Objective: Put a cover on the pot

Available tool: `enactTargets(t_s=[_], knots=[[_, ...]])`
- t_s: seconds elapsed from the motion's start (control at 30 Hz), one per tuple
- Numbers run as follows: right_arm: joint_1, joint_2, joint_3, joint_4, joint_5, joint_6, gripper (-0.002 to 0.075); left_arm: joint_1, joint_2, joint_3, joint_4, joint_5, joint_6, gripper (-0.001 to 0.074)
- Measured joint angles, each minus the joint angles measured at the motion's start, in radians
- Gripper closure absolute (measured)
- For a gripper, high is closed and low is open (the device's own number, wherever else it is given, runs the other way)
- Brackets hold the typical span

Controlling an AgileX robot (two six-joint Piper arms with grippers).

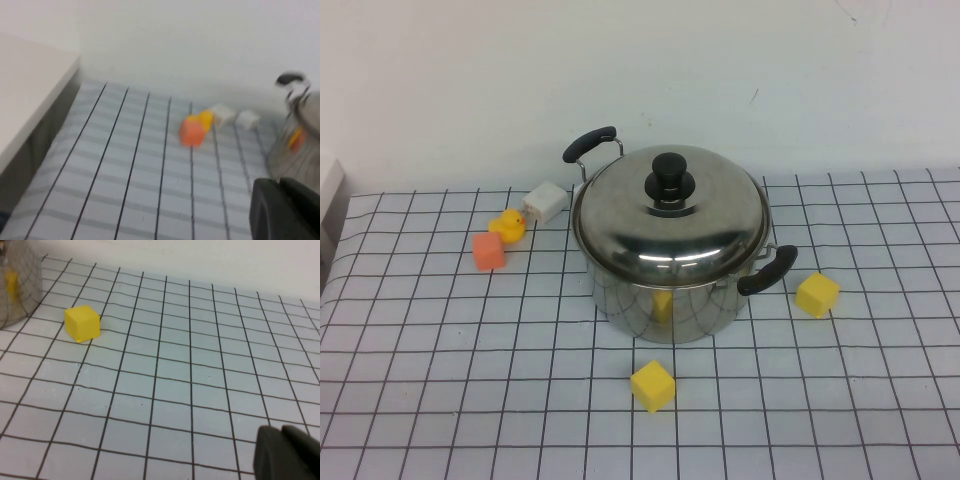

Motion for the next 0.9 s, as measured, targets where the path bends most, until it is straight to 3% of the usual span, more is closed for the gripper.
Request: enactTargets(t_s=[0.2, 0.4, 0.7, 0.9], knots=[[0.000, 0.000, 0.000, 0.000, 0.000, 0.000, 0.0717, 0.008, -0.090, 0.208, 0.018, 0.005, -0.026, 0.0736], [0.000, 0.000, 0.000, 0.000, 0.000, 0.000, 0.0717, 0.002, -0.092, 0.211, 0.063, -0.005, -0.051, 0.0736], [0.000, 0.000, 0.000, 0.000, 0.000, 0.000, 0.0717, -0.135, -0.092, 0.211, 0.103, -0.005, -0.053, 0.0736], [0.000, 0.000, 0.000, 0.000, 0.000, 0.000, 0.0717, -0.173, -0.092, 0.211, 0.099, -0.005, -0.053, 0.0736]])
